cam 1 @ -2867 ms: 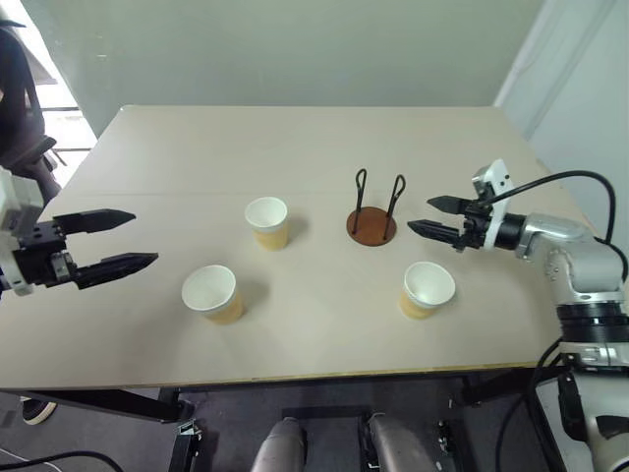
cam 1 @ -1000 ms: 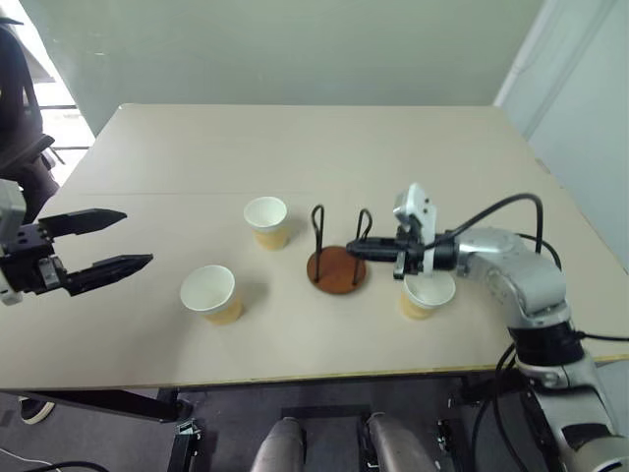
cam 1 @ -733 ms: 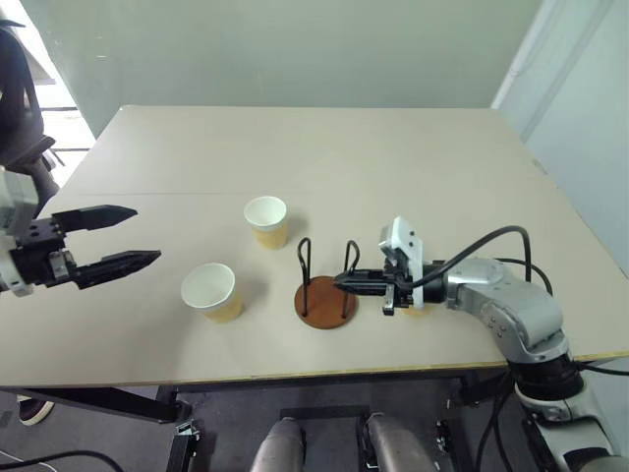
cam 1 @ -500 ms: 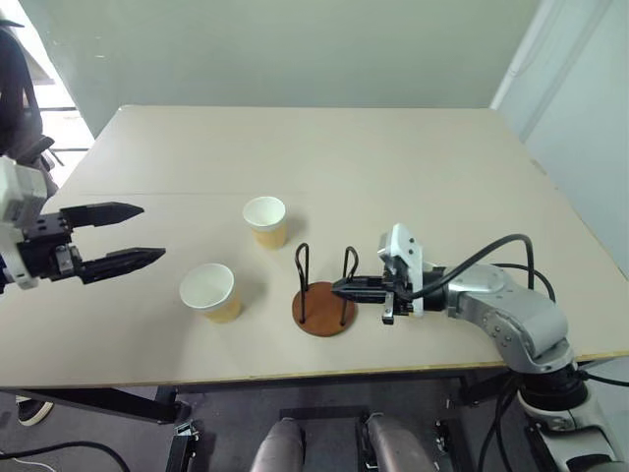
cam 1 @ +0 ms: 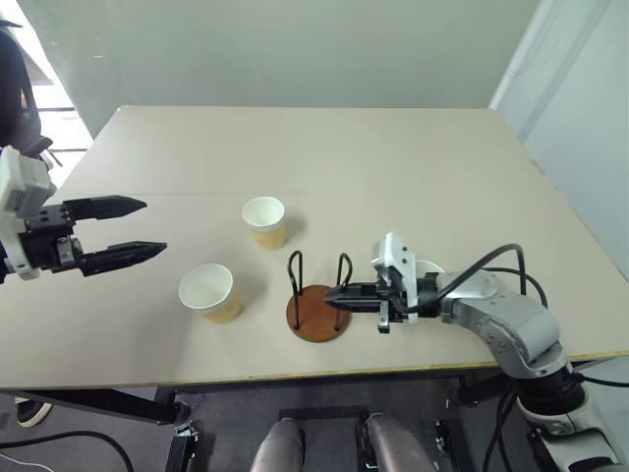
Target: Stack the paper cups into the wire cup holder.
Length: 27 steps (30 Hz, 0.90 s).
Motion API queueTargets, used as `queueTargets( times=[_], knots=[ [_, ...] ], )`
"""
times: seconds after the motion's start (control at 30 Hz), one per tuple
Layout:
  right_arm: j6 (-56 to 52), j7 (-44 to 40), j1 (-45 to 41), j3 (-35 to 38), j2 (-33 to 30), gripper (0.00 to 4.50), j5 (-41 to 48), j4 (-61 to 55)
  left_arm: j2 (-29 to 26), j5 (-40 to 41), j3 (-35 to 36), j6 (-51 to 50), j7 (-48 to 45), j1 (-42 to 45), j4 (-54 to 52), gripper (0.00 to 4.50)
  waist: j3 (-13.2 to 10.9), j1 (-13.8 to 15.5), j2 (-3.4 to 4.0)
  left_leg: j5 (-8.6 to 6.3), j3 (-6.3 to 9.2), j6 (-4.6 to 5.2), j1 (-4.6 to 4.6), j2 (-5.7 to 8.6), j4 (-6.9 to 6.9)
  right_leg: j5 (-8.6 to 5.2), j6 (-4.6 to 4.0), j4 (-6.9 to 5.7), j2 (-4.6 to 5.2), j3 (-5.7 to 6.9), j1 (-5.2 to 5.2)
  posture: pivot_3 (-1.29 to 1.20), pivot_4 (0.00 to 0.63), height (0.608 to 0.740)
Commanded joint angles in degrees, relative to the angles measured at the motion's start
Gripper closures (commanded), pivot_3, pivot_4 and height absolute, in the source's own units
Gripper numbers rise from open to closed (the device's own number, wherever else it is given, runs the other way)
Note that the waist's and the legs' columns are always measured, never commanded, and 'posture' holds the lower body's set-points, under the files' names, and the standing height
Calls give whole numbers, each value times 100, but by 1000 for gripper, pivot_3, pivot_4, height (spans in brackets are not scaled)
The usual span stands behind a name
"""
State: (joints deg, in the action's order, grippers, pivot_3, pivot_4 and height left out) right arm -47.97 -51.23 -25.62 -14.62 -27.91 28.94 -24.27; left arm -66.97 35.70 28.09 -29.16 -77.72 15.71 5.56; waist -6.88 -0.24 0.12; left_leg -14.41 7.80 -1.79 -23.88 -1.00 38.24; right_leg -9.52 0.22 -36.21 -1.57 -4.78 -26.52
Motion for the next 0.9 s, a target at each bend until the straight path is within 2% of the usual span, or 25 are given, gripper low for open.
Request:
queueTargets(
  times=[0.03,0.27,0.3,0.5,0.63,0.73,0.83,0.9],
  knots=[
    [150,-71,-113,-25,-64,2743,1,-21,-120,-17,128,76,-17,49,-50,0,0,1,0,0,0,0,0,0,0,0,0,0,0,0,0,0,150,740],
    [207,-145,-189,-13,-300,170,-21,-132,-104,-4,155,111,-12,43,-49,0,0,3,0,0,0,0,-3,0,0,0,0,6,0,0,0,0,150,740],
    [186,-171,-210,15,-365,38,7,-181,-107,-7,140,127,-18,69,-22,0,0,3,-1,-1,0,-1,-3,0,0,0,0,6,0,0,0,0,150,740],
    [26,-576,-764,570,-1159,38,323,-448,-76,-71,-159,280,-47,425,205,0,0,15,-1,-1,0,-1,-7,0,-1,0,-1,7,0,0,-1,0,150,740],
    [3,-978,-1097,1004,-1913,38,578,-538,-4,-162,-429,434,-109,736,456,0,4,40,-7,-1,0,-1,-10,1,-2,1,-2,14,0,-3,-1,0,150,740],
    [-155,-1395,-1157,1598,-2632,38,972,-647,102,-241,-677,554,-153,1023,630,0,1,67,-5,-2,0,-3,-13,-1,-11,-1,-5,20,-1,-1,-4,0,150,740],
    [-152,-1835,-608,2063,-3335,38,1220,-848,201,-325,-902,677,-223,1306,833,0,2,114,-8,-3,-4,-5,-22,1,-14,-3,-3,23,0,-1,-10,0,150,740],
    [-11,-1807,-68,2083,-3650,38,951,-927,287,-388,-1055,756,-255,1502,971,0,7,124,-19,-10,-5,-14,-18,-3,-16,-9,-5,24,-1,0,-7,0,150,740]
  ],
)
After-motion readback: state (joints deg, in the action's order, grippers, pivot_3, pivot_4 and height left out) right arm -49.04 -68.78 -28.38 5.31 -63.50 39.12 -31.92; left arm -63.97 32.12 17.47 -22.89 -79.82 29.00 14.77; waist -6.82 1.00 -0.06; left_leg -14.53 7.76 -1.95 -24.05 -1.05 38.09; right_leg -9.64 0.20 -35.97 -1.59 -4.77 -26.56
